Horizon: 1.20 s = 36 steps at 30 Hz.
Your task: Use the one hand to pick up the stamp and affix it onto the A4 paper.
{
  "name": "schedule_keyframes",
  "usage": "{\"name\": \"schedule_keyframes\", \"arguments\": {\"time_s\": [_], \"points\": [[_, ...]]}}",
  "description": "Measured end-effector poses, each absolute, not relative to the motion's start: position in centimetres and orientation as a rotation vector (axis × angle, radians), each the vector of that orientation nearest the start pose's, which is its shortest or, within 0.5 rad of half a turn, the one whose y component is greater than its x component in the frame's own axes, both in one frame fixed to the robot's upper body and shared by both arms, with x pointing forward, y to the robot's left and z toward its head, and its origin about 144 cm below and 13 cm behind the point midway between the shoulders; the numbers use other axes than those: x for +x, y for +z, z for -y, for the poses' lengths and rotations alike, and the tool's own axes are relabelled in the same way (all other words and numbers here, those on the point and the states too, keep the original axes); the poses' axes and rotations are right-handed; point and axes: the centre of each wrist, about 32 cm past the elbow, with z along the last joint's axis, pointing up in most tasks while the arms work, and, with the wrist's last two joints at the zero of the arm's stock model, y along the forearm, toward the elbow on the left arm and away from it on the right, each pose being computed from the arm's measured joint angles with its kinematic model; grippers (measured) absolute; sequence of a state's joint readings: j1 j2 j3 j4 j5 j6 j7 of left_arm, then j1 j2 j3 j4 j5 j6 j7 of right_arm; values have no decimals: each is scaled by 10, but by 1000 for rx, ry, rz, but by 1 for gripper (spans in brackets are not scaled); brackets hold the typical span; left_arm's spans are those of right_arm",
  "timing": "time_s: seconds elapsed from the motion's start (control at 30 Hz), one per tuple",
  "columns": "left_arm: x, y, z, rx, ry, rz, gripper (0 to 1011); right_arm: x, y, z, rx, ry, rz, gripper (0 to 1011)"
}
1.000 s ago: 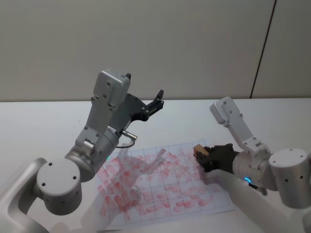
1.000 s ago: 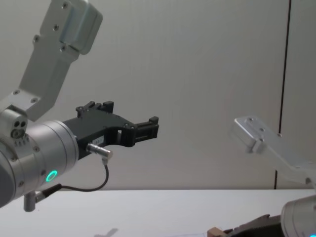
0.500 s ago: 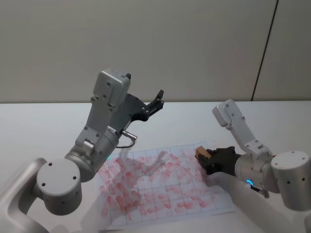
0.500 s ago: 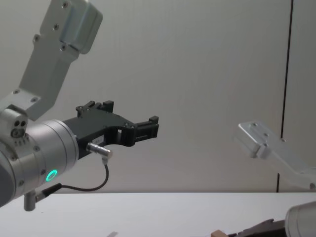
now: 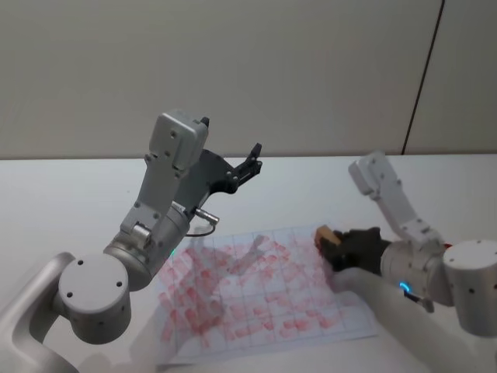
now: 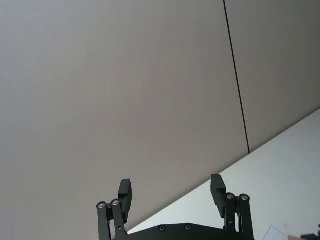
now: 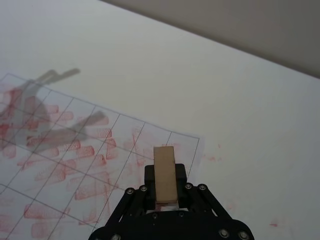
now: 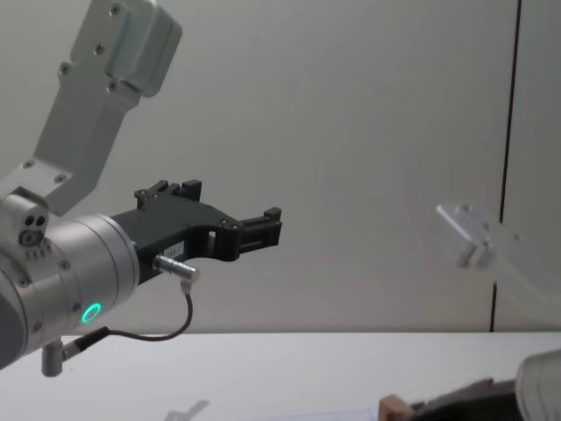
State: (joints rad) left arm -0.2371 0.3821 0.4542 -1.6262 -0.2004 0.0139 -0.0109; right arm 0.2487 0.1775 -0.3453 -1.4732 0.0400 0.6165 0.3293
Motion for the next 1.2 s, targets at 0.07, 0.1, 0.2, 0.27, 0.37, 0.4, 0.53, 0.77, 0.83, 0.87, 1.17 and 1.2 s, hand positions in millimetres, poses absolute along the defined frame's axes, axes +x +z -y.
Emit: {"name": "schedule_keyframes", "arguments": {"time_s": [0.07, 0.1, 0.2, 0.27, 0.37, 0.4, 0.53, 0.77, 0.83, 0.87, 1.17, 1.2], "points": [[492, 1204, -198, 61, 1124, 268, 1001, 512, 1181, 179, -520, -970, -242, 217], [492, 1204, -198, 61, 1124, 268, 1001, 512, 1185, 180, -497, -977, -229, 217], [492, 1204, -198, 61, 1124, 268, 1001, 512, 1192, 181, -464, -986, -212, 217], [492, 1204, -198, 61, 1124, 268, 1001, 512, 1198, 183, -430, -998, -195, 217], [492, 1204, -198, 61, 1124, 268, 1001, 511, 1207, 188, -389, -1020, -173, 217], [492, 1204, -198, 61, 1124, 268, 1001, 511, 1210, 190, -370, -1034, -165, 217], [492, 1204, -198, 61, 1124, 268, 1001, 511, 1216, 196, -341, -1064, -153, 217], [492, 1204, -198, 61, 1124, 268, 1001, 508, 1222, 216, -318, -1135, -161, 217], [492, 1204, -198, 61, 1124, 268, 1001, 507, 1221, 220, -321, -1147, -168, 217], [492, 1204, -198, 61, 1124, 268, 1001, 505, 1220, 224, -326, -1158, -175, 217], [492, 1204, -198, 61, 1124, 268, 1001, 494, 1206, 252, -377, -1216, -233, 217], [492, 1204, -198, 61, 1124, 268, 1001, 494, 1206, 252, -377, -1216, -233, 217]]}}
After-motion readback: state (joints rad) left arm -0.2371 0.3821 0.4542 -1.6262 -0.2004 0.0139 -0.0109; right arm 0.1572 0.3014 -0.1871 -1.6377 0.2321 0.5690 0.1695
